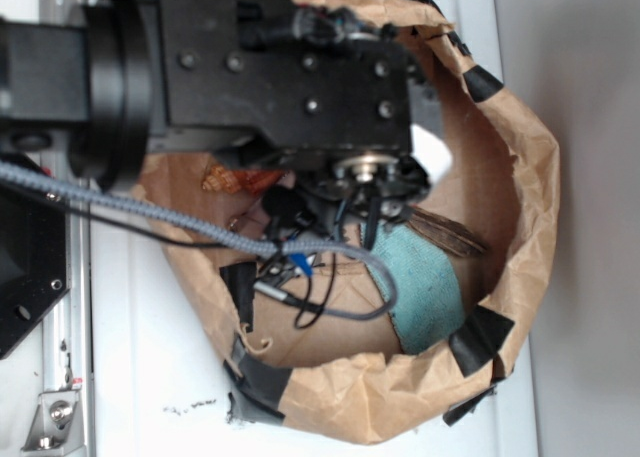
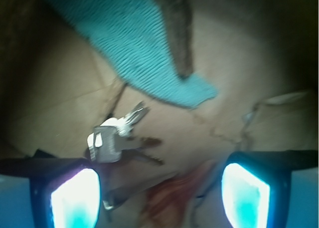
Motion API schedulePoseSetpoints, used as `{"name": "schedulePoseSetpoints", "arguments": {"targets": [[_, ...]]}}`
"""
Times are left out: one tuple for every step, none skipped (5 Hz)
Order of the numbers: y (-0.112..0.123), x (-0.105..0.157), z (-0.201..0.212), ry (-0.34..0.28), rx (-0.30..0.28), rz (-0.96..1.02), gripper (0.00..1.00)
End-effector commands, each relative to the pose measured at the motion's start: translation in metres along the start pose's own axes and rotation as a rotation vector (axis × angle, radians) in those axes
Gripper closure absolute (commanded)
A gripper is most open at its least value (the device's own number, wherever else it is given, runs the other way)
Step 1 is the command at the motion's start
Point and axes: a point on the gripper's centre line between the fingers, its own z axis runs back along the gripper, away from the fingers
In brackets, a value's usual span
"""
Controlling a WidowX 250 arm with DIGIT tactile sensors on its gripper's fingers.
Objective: Grab the silver keys.
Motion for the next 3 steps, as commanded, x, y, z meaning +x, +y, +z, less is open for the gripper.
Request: {"name": "schedulePoseSetpoints", "arguments": {"targets": [[-0.015,-0.003,0.009,-0.053,-0.043,-0.032,0.0],[-0.023,-0.006,0.006,-0.02,-0.088,-0.051,0.0],[-0.03,-0.011,0.0,-0.002,-0.092,-0.066,0.0]]}}
